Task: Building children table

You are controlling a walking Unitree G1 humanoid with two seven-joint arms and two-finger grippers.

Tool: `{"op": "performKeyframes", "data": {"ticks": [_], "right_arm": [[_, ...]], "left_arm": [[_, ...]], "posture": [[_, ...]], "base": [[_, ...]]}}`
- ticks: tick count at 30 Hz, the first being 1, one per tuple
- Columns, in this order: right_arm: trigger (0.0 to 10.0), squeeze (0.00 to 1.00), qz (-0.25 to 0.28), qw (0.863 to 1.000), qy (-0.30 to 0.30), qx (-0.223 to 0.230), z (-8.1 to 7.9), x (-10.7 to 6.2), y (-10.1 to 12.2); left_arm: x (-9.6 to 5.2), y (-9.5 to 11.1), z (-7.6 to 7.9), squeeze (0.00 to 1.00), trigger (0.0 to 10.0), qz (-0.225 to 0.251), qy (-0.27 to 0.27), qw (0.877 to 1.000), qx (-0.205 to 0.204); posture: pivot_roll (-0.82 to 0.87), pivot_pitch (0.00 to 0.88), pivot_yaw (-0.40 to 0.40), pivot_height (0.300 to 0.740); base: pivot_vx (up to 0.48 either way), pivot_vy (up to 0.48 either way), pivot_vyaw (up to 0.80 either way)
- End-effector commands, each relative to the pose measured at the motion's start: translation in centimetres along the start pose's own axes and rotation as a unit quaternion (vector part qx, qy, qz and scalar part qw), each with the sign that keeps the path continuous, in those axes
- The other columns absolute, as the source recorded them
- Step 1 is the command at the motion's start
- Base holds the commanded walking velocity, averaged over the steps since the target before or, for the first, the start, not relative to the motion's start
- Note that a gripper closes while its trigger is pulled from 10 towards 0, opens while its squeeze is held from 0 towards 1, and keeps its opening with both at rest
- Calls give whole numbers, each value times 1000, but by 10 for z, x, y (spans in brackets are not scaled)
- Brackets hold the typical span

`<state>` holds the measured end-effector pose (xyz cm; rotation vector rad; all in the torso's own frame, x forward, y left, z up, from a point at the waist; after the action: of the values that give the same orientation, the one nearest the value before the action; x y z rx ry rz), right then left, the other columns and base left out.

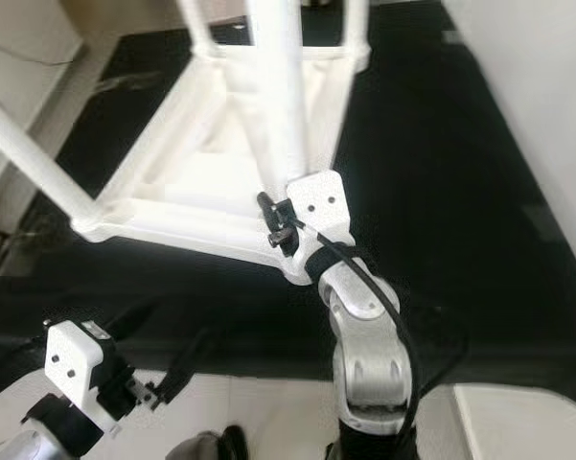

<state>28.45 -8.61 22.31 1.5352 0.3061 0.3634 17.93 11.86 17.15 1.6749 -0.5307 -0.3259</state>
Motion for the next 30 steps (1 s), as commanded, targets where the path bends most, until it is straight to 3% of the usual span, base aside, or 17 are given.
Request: {"op": "performKeyframes", "data": {"ticks": [1, 2, 3, 5, 6, 7, 11, 12, 13, 14, 15, 17, 19, 22, 28, 29, 30], "right_arm": [[2549, 0, -121, 990, 42, 59, -9, 8, -44], [2549, 0, -121, 990, 42, 59, -9, 8, -44], [10000, 0, -105, 990, 65, 65, -10, 15, -37], [10000, 0, -94, 990, 75, 71, -11, 19, -31], [10000, 1000, -78, 987, 118, 83, -16, 23, -22], [10000, 1000, -53, 978, 184, 88, -20, 26, -8], [10000, 1000, -36, 969, 228, 89, -23, 27, 1], [10000, 1000, -24, 954, 290, 67, -24, 26, 10], [10000, 325, -26, 937, 345, 37, -22, 23, 13], [10000, 325, -26, 937, 345, 37, -22, 23, 13], [10000, 0, -37, 921, 388, 1, -19, 20, 13], [10000, 0, -63, 894, 440, -54, -12, 19, 9], [10000, 0, -63, 894, 440, -54, -12, 19, 9], [10000, 0, -66, 873, 481, -48, -12, 26, 16], [10000, 0, -67, 869, 487, -59, -8, 37, 20], [0, 0, -66, 868, 489, -60, -6, 39, 22], [0, 0, -67, 865, 493, -61, -4, 39, 23]], "left_arm": [[-2, -6, 0, 0, 10000, -16, -3, 1000, 0], [-2, -6, 0, 0, 10000, -16, -3, 1000, 0], [-2, -6, 0, 0, 10000, -16, 1, 1000, 0], [-1, -6, -1, 0, 10000, -15, 3, 1000, -1], [-1, -5, -1, 0, 10000, -14, 6, 1000, 0], [-1, -5, -1, 0, 10000, -14, 8, 1000, 0], [-1, -5, -1, 0, 10000, -13, 8, 1000, 0], [-1, -5, -1, 0, 10000, -13, 8, 1000, 0], [0, -5, -1, 0, 10000, -13, 6, 1000, 0], [0, -5, -1, 0, 10000, -13, 6, 1000, 0], [0, -5, 0, 0, 10000, -13, 5, 1000, 0], [-1, -4, 0, 0, 10000, -13, 4, 1000, -1], [-1, -4, 0, 0, 10000, -13, 4, 1000, -1], [-2, -4, 1, 0, 10000, -14, 2, 1000, -2], [-2, -4, 2, 0, 10000, -15, 1, 1000, -2], [-2, -4, 3, 0, 10000, -15, 1, 1000, -3], [-3, -4, 3, 0, 10000, -16, 0, 1000, -4]], "posture": [[-48, 297, 121, 740], [-48, 297, 121, 740], [-47, 298, 117, 740], [-46, 298, 116, 740], [-42, 300, 114, 740], [-39, 297, 112, 740], [-39, 297, 112, 740], [-37, 296, 114, 740], [-30, 295, 113, 740], [-30, 295, 113, 740], [-28, 296, 114, 740], [-31, 296, 115, 740], [-31, 296, 115, 740], [-8, 301, 120, 740], [-4, 301, 119, 740], [-2, 302, 119, 740], [-4, 302, 120, 740]], "base": [[0, 0, 0], [0, 0, 0], [0, 0, 0], [0, 0, 0], [0, 0, 0], [0, 0, 0], [0, 0, 0], [0, 0, 0], [0, 0, 0], [0, 0, 0], [0, 0, 0], [0, 0, 0], [0, 0, 0], [0, 0, 0], [0, 0, 0], [0, 0, 0], [0, 0, 0]]}}
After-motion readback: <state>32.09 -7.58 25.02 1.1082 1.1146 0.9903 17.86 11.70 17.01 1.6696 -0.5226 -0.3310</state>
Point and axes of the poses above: a point about 5 cm out from each wrist's last joint towards the gripper, its own x axis pointing out of the wrist towards the gripper, its own y axis along the axis of the wrist's last joint, z = x × y, the point moved 2 cm from there along x, pointing out of the wrist towards the gripper, and after that the axes turned 10 degrees about x, right-handed, at the moved point
